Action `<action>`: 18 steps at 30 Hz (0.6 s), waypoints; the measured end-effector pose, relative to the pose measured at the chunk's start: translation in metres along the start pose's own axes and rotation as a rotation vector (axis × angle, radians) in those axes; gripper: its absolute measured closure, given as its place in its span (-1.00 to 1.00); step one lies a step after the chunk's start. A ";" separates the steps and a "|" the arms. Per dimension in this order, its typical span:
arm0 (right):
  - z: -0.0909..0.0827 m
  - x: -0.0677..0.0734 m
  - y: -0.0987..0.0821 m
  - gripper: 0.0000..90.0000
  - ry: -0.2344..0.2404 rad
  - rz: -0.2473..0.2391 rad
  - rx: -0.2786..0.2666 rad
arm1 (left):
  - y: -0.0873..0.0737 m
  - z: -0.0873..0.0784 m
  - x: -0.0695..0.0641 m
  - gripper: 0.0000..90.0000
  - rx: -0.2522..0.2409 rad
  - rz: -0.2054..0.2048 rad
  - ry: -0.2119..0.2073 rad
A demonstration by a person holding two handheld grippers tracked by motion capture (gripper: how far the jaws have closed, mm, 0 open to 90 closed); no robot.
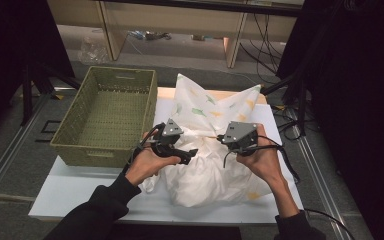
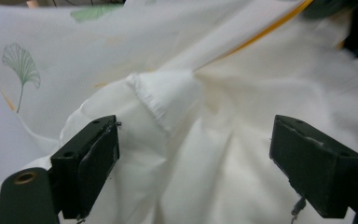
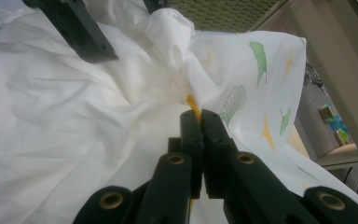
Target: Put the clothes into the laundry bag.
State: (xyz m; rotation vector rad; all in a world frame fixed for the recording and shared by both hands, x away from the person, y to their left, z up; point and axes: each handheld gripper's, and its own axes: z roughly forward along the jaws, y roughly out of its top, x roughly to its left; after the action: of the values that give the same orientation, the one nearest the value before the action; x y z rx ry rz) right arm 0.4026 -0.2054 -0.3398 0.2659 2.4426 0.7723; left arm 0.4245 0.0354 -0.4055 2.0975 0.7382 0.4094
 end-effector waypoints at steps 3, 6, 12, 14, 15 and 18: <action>0.000 0.000 0.000 0.99 0.001 -0.001 0.001 | -0.009 0.022 0.005 -0.61 0.060 -0.062 -0.047; 0.001 0.000 -0.001 0.99 0.002 -0.001 0.003 | -0.011 0.032 0.004 -0.47 0.094 -0.125 -0.149; 0.002 -0.002 0.000 1.00 -0.011 -0.020 0.005 | -0.003 0.028 -0.017 0.64 0.067 -0.096 -0.229; 0.002 0.001 0.002 1.00 0.010 -0.007 -0.015 | 0.003 0.028 -0.029 0.71 0.045 -0.092 -0.242; 0.003 0.002 0.003 1.00 0.020 -0.006 -0.025 | 0.007 0.027 -0.034 0.72 0.041 -0.093 -0.232; 0.001 0.004 0.005 1.00 0.030 -0.013 -0.024 | 0.020 0.026 -0.043 0.75 0.009 -0.092 -0.244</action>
State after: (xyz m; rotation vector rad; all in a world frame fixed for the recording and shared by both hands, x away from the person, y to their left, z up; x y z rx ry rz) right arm 0.3998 -0.1992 -0.3392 0.2306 2.4588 0.8047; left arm 0.4120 -0.0172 -0.4049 2.0667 0.6893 0.0962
